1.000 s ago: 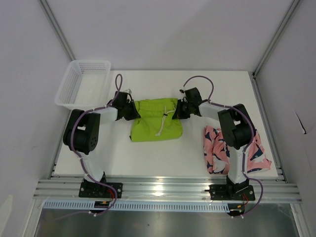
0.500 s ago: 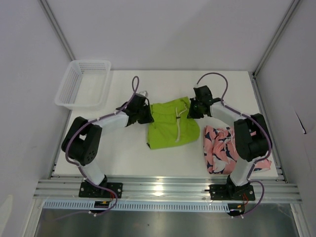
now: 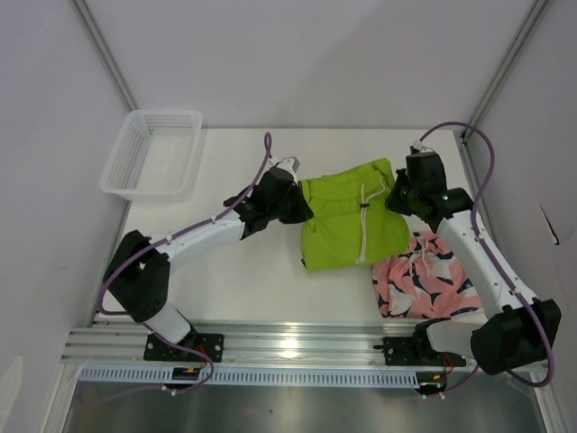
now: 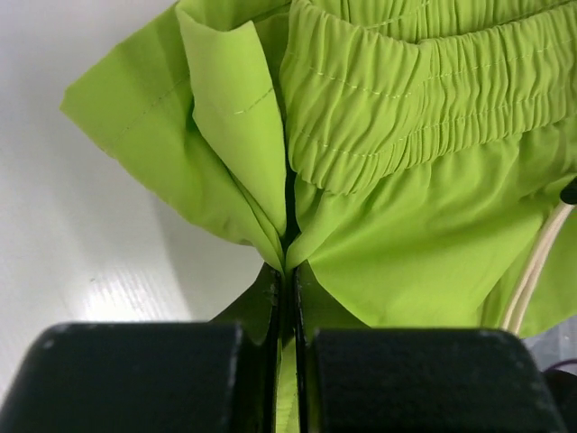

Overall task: Fold and stack the shorts
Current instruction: Neatly place the folded shorts to the corner

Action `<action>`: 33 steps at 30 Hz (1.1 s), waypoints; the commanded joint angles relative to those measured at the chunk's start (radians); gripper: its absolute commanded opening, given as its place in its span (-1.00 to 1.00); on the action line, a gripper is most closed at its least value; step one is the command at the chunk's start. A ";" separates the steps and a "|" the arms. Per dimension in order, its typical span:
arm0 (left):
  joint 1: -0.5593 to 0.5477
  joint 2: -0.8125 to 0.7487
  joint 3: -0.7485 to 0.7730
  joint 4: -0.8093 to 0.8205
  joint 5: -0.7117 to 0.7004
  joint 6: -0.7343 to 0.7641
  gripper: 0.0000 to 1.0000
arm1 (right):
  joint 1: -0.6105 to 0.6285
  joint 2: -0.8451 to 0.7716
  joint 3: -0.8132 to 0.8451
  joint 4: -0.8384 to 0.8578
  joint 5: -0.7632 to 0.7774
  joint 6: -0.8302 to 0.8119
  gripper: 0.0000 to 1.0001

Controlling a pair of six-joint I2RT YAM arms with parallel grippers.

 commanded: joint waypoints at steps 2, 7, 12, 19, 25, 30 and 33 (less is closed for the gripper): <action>-0.026 -0.066 0.066 -0.061 -0.015 -0.021 -1.00 | -0.036 -0.056 0.086 -0.143 0.094 0.013 -1.00; -0.106 -0.068 0.086 -0.039 -0.010 -0.057 -1.00 | -0.118 -0.113 0.064 -0.186 0.137 0.013 -1.00; -0.204 -0.023 0.111 0.014 -0.024 -0.103 -1.00 | -0.235 -0.186 0.029 -0.226 0.175 -0.012 -1.00; -0.365 0.093 0.169 0.103 -0.092 -0.137 -1.00 | -0.382 -0.337 -0.089 -0.222 0.297 0.007 -1.00; -0.414 0.191 0.158 0.183 -0.061 -0.185 -1.00 | -0.448 -0.412 -0.175 -0.212 0.385 0.069 -1.00; -0.439 0.236 0.169 0.225 -0.069 -0.186 -1.00 | -0.471 -0.403 -0.187 -0.209 0.519 0.062 -1.00; -0.439 0.256 0.175 0.234 -0.064 -0.189 -1.00 | -0.471 -0.412 -0.212 -0.180 0.565 0.033 -1.00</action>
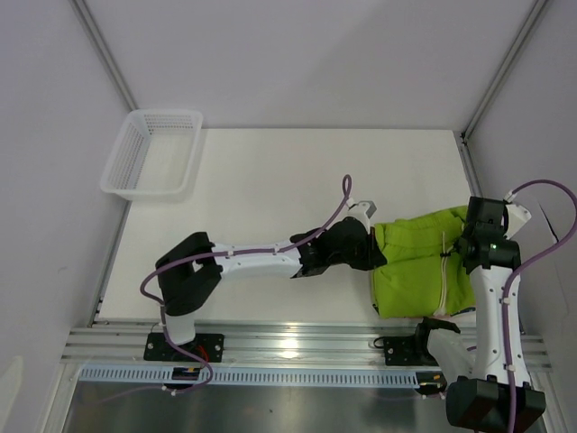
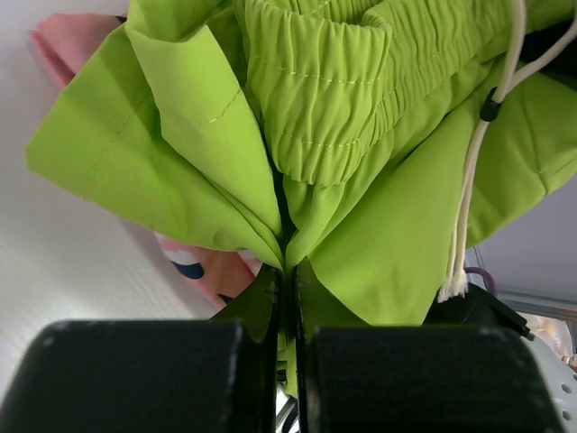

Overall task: Fold and stack the shorts
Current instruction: Neatly place the folded shorts to the corner

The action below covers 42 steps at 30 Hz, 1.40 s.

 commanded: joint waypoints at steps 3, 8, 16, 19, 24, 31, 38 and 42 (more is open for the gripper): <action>-0.003 0.044 0.042 -0.006 -0.008 0.002 -1.00 | -0.021 -0.040 -0.032 0.137 0.283 -0.072 -1.00; -0.003 0.098 0.094 -0.017 0.011 0.001 -1.00 | -0.022 -0.042 -0.058 0.150 0.300 -0.095 -1.00; 0.001 0.121 0.099 -0.024 -0.001 -0.001 -1.00 | -0.022 0.070 -0.044 0.159 0.300 -0.114 -1.00; 0.011 0.119 0.084 -0.023 -0.001 -0.001 -1.00 | -0.022 0.086 -0.043 0.168 0.301 -0.115 -1.00; 0.023 0.128 0.052 -0.003 0.011 -0.013 -0.99 | -0.022 0.087 -0.055 0.205 0.251 -0.143 -0.53; 0.032 0.190 0.091 -0.046 0.035 -0.012 0.37 | -0.022 0.129 -0.050 0.234 0.277 -0.142 0.47; 0.035 0.202 0.096 -0.078 0.029 0.005 0.79 | -0.022 0.143 -0.011 0.246 0.237 -0.120 0.59; 0.055 0.175 0.053 -0.058 0.028 0.004 0.80 | -0.022 0.113 0.014 0.240 0.163 -0.125 0.57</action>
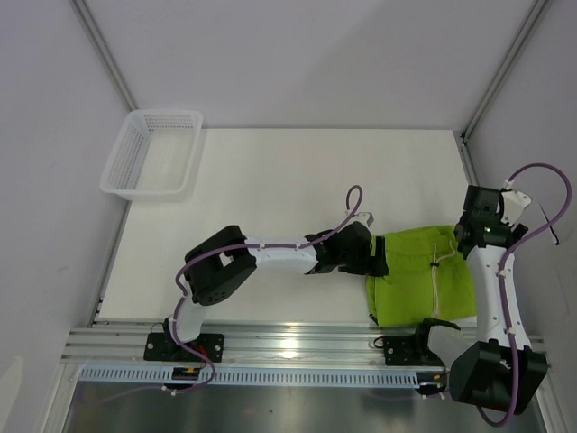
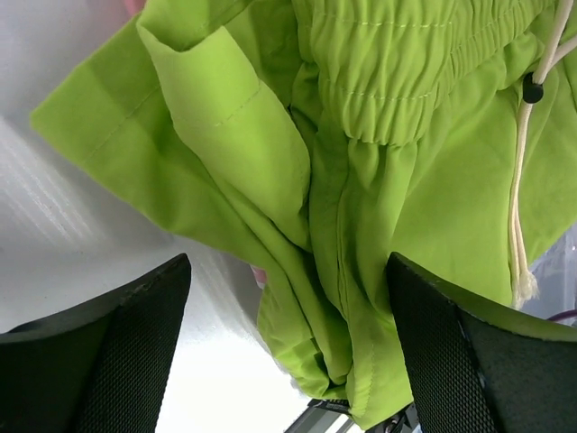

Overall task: Fold and stack the shorts
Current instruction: Neatly place the folded shorts to the corner

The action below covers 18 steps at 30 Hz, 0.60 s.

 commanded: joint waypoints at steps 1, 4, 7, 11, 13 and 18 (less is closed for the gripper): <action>0.023 -0.057 -0.027 0.041 -0.003 0.013 0.81 | -0.004 -0.051 0.061 0.032 -0.071 0.011 0.56; 0.038 -0.083 -0.045 0.061 0.000 0.023 0.88 | -0.005 -0.061 0.059 0.034 -0.227 -0.026 0.61; 0.043 -0.100 -0.042 0.068 -0.003 0.039 0.98 | -0.004 -0.061 0.045 0.040 -0.357 -0.035 0.71; 0.041 -0.115 -0.053 0.119 -0.003 0.047 0.98 | -0.004 -0.057 0.039 0.049 -0.462 -0.015 0.70; 0.045 -0.120 -0.065 0.155 -0.001 0.056 0.98 | -0.004 -0.058 0.031 0.057 -0.512 -0.020 0.66; 0.061 -0.077 -0.062 0.253 0.071 0.027 0.98 | -0.004 -0.065 -0.014 0.097 -0.552 -0.032 0.66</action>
